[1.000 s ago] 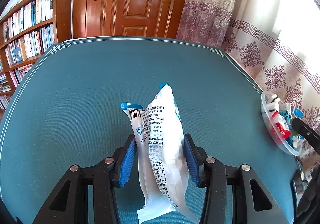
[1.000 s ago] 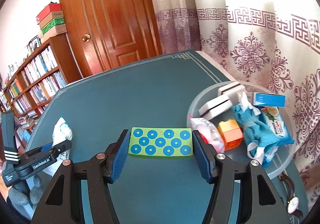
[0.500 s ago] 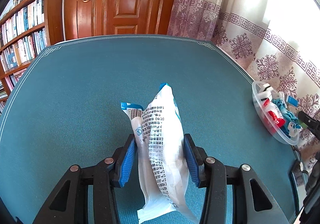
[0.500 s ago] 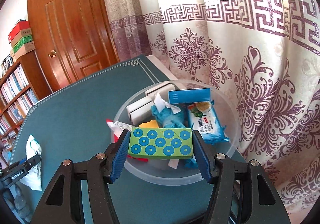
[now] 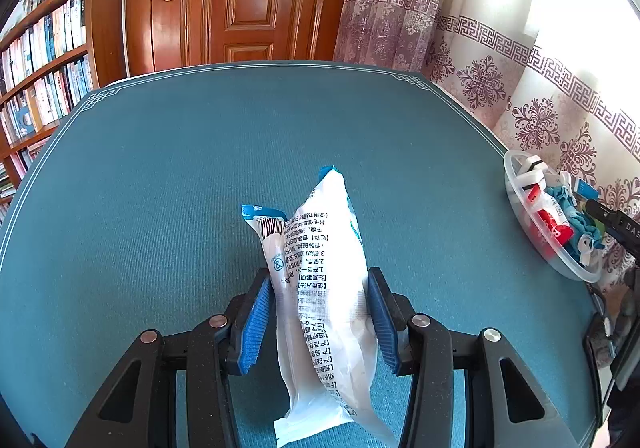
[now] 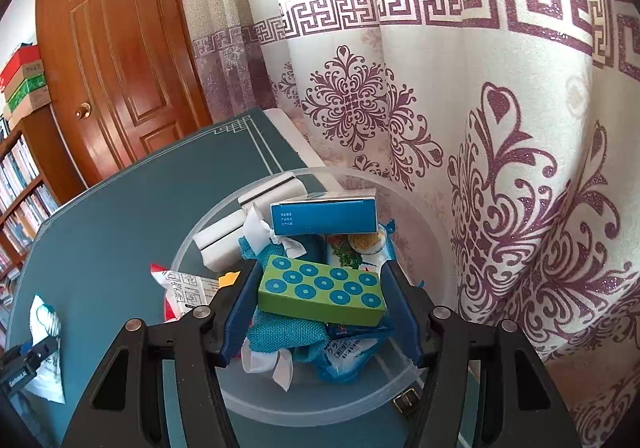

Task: Organize objects
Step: 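Carry the green block to the bowl with the right tool while the left carries the white packet, then open the right tool to drop the green block into the bowl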

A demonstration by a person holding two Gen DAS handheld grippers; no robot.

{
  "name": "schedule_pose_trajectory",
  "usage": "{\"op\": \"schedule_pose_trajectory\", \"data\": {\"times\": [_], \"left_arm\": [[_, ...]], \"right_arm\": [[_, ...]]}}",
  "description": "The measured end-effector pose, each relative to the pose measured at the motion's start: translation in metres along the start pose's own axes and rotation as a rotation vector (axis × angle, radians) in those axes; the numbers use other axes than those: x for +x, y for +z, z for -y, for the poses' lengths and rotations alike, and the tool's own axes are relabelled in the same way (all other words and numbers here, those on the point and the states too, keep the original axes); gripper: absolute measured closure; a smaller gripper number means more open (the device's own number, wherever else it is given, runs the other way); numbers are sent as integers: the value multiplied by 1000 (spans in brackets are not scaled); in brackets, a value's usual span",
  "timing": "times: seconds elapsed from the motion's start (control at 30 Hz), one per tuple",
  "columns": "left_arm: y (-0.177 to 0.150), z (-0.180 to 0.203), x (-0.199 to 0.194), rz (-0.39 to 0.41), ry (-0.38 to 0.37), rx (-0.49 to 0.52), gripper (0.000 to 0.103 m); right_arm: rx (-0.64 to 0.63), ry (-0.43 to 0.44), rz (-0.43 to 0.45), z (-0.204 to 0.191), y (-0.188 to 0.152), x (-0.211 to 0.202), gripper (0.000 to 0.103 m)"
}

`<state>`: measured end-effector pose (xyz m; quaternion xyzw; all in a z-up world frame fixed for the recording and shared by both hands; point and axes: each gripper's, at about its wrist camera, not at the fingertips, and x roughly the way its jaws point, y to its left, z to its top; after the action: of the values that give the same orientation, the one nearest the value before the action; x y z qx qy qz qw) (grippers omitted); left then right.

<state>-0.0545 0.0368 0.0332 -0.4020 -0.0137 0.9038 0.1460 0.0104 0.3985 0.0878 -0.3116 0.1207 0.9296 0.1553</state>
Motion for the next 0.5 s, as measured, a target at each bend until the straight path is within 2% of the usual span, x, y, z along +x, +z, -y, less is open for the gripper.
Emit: {"op": "schedule_pose_trajectory", "data": {"times": [0.37, 0.5], "left_arm": [[-2, 18, -2, -12, -26, 24, 54], [0, 28, -5, -12, -45, 34, 54]], "right_arm": [[-47, 5, 11, -1, 4, 9, 41], [-39, 38, 22, 1, 3, 1, 39]]}}
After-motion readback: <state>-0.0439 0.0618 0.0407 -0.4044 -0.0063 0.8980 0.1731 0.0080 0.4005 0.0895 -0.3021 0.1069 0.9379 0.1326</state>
